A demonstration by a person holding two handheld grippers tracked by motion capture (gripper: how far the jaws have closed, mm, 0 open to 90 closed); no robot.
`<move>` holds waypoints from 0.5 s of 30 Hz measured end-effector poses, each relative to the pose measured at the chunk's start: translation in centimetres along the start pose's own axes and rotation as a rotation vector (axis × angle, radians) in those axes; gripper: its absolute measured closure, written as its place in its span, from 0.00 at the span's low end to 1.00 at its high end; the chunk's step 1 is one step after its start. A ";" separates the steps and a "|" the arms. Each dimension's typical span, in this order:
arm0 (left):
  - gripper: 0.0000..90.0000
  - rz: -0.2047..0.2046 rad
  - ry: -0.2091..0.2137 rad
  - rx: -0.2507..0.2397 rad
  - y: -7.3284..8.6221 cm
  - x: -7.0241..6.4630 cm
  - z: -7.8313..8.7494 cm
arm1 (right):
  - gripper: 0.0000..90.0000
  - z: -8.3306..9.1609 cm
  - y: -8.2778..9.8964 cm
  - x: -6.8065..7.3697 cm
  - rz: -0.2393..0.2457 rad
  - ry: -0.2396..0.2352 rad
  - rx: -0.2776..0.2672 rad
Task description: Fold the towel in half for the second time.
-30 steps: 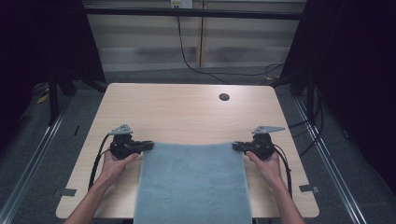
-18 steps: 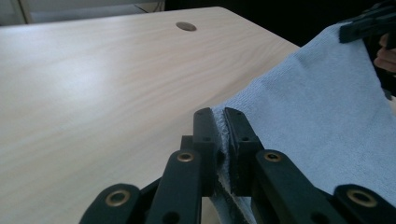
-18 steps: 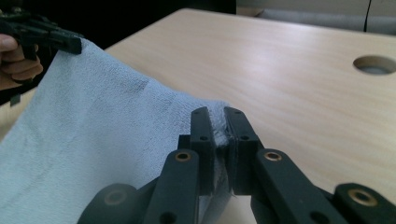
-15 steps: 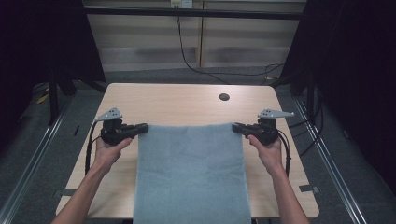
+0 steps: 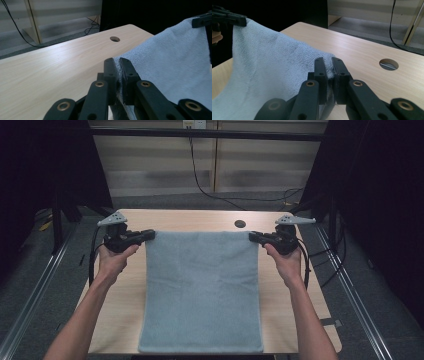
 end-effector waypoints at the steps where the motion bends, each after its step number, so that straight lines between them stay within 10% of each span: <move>1: 0.94 0.002 -0.006 0.003 -0.3 0.2 -0.1 | 0.93 -0.3 -0.1 -0.2 -0.006 0.005 -0.001; 15: 0.94 -0.020 0.030 -0.041 -0.1 -1.6 0.6 | 0.93 -0.1 -0.7 0.2 0.002 -0.009 -0.021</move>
Point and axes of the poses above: each handheld gripper's, and its own axes: z roughly backward along the jaws, y roughly out of its underside, x roughly to its left, the point moved 8 cm from there along -z, roughly forward along the jaws, and after that the axes turned 9 degrees about -x, right-handed, at the moved point
